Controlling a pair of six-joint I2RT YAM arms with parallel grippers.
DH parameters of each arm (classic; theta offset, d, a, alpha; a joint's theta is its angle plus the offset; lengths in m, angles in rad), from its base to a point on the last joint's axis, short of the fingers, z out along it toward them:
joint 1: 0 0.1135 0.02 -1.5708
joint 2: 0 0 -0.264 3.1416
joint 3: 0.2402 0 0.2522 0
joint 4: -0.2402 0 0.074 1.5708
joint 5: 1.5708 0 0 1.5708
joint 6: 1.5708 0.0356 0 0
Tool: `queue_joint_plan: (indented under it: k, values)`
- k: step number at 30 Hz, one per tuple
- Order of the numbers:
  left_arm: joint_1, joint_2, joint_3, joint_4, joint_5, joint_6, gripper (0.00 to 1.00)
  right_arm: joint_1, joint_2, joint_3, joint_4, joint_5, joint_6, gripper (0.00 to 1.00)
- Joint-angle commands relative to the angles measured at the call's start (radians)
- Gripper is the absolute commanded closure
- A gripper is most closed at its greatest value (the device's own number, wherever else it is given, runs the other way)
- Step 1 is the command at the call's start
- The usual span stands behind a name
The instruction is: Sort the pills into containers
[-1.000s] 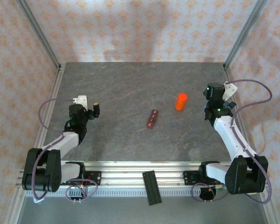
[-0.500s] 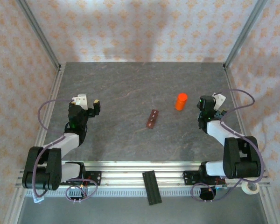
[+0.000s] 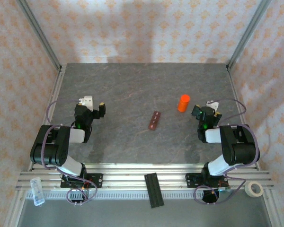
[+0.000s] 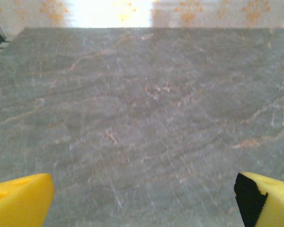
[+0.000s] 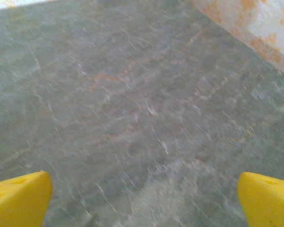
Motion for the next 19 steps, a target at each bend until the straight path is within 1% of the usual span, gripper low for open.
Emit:
queue_joint_plan:
  k: [1,12,15,19]
  values:
    - [0.003,-0.009,0.014,-0.044,-0.049,-0.022,0.00,0.001,-0.009,0.026,0.035,-0.021,-0.026,0.00]
    - [-0.003,-0.007,0.012,-0.033,-0.057,-0.018,0.00,0.001,-0.006,0.031,0.025,-0.022,-0.025,0.00]
    - [-0.003,-0.007,0.011,-0.032,-0.056,-0.018,0.00,-0.011,-0.003,0.044,0.004,-0.045,-0.019,0.00]
    - [-0.004,-0.007,0.011,-0.032,-0.056,-0.018,0.00,-0.010,-0.011,0.024,0.033,-0.051,-0.024,0.00]
